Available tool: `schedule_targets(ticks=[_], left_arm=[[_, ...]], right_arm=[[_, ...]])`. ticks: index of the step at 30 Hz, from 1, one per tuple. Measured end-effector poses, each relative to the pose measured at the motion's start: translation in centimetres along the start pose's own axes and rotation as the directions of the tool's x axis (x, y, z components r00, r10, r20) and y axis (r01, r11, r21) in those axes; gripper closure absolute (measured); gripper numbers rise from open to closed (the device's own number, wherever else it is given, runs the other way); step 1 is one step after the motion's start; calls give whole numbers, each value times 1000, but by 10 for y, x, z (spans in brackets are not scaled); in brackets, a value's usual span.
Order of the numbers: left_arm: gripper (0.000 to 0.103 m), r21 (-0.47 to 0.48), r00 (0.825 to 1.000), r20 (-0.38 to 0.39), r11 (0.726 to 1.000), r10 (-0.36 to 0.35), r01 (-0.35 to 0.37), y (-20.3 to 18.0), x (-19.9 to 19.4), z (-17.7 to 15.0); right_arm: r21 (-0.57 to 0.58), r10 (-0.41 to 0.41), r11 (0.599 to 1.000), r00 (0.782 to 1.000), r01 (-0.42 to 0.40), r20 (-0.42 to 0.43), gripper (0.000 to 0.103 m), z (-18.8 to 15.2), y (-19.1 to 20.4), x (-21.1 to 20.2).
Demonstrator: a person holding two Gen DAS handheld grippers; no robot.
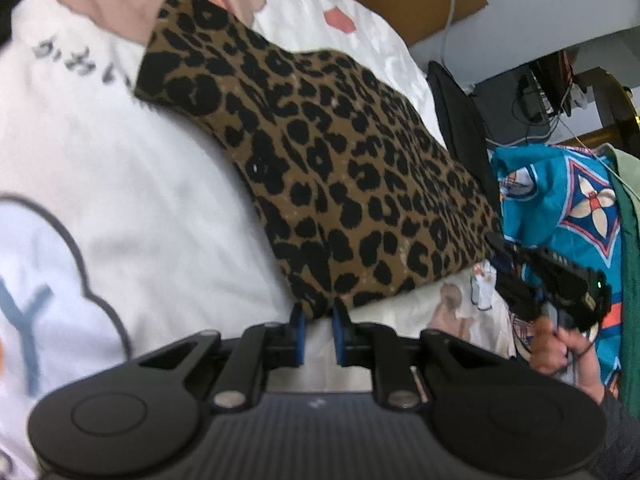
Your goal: Fold clothes
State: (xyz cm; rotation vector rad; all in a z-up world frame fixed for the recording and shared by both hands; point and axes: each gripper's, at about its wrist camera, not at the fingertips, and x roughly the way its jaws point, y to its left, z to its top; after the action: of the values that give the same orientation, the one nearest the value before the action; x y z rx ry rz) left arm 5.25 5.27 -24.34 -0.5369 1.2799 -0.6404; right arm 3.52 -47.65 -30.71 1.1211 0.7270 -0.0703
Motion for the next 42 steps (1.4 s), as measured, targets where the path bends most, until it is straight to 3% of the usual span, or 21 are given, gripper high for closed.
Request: schedule_targets(ticks=[1,2,7,12,16,18,19,20,25,30,40,42], left_arm=[[100,-4,1000,-10,1000,-2,2,-2,3,-3],[101,-10,1000,-20,1000,-2,2,-3,6,-6],[102,-37,999,-34,999,-21,19,-11,21,-19],[102,-1,998,-58,1000,-30,30,-17,22,-22],[88,53,999,-28,998,16,-14,-19,7,-18],[74,61,999,-3,997,40,-39,-16,-2,-16],[63,61,999,9,997,49,-50,-14,-6,-16],[59,52,998,19,997,53,-54,-11,-9,-15],[51,-138,998,48,990,-30,37,11,-10,-9],[51,-252,993,84,963,-81,100,26,-1,-6],[53,-290,982,85,939,-168,185,32,13,0],[65,-271,980,82,942,-181,197,31,14,2]], right_arm=[[-9,-1,1000,1000,1,3,90,4,1,0],[-19,0,1000,1000,0,4,90,7,3,1],[-71,-12,997,1000,12,-1,90,19,14,5],[-69,-25,997,1000,26,12,90,26,15,9],[-17,-41,999,999,41,0,90,24,5,10],[31,-34,999,999,34,-5,87,20,-4,9],[50,-31,998,1000,31,-4,86,17,-8,9],[68,-28,997,1000,28,-4,85,14,-12,8],[112,-2,994,1000,5,-21,76,2,-20,11],[125,7,992,999,-1,-49,75,-5,-21,24],[181,33,983,998,-24,-45,75,-8,-24,39],[191,39,981,998,-29,-46,75,-10,-25,42]])
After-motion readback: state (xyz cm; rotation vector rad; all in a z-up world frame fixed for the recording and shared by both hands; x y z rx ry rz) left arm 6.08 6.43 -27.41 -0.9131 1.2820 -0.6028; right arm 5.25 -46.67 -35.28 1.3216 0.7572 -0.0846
